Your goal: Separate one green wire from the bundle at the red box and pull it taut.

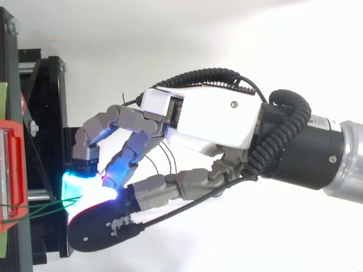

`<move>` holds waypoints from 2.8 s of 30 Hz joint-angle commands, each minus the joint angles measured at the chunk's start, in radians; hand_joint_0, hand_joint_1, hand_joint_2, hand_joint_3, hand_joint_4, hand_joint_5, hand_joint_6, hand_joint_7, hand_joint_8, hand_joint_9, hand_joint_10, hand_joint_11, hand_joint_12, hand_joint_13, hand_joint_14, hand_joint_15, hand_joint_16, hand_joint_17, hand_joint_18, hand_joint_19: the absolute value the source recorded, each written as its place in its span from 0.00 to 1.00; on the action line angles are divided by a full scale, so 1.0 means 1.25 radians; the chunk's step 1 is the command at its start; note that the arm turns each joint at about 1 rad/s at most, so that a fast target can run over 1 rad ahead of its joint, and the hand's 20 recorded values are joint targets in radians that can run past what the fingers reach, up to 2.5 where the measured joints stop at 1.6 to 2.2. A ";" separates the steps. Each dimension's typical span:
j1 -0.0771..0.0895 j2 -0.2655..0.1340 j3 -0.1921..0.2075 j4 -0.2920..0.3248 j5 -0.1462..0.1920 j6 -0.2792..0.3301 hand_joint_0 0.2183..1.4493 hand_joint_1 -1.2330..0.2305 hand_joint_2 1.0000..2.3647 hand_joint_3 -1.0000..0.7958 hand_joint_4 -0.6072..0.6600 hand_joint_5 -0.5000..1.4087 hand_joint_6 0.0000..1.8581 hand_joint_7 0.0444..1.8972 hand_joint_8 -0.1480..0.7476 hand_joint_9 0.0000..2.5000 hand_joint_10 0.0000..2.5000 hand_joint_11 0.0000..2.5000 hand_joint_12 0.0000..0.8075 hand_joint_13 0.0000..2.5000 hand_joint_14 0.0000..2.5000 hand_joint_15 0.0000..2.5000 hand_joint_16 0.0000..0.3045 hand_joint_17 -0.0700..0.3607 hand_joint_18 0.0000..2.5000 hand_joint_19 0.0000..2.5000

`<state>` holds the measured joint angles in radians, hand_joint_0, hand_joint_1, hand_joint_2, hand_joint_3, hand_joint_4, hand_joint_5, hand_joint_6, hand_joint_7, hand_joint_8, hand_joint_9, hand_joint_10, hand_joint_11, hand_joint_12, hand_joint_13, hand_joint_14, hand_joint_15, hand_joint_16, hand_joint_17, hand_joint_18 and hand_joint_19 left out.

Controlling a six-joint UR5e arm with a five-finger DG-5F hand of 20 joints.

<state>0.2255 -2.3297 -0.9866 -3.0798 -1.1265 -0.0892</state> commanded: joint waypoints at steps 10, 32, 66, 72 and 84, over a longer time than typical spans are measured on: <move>-0.001 0.001 0.000 0.001 -0.001 -0.002 0.37 0.28 0.02 0.44 0.49 0.17 0.51 0.50 0.50 0.45 0.01 0.38 0.43 0.37 0.01 0.24 0.18 0.44 0.29 0.26; -0.005 0.000 0.001 0.002 -0.001 -0.005 0.32 0.47 0.01 0.32 0.58 0.18 0.49 0.50 0.49 0.47 0.01 0.38 0.43 0.38 0.01 0.24 0.17 0.44 0.31 0.27; -0.002 0.000 0.003 0.001 0.007 0.003 0.30 0.40 0.00 0.28 0.57 0.18 0.49 0.48 0.48 0.46 0.01 0.36 0.43 0.38 0.01 0.24 0.17 0.44 0.30 0.27; -0.002 0.000 0.003 -0.002 0.004 0.003 0.31 0.48 0.00 0.30 0.57 0.18 0.48 0.49 0.49 0.47 0.01 0.36 0.44 0.38 0.01 0.24 0.17 0.44 0.31 0.28; -0.002 0.000 0.003 -0.002 0.004 0.003 0.35 0.31 0.01 0.42 0.52 0.17 0.49 0.53 0.49 0.45 0.01 0.36 0.43 0.37 0.01 0.24 0.18 0.44 0.31 0.27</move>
<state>0.2223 -2.3300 -0.9833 -3.0805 -1.1213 -0.0859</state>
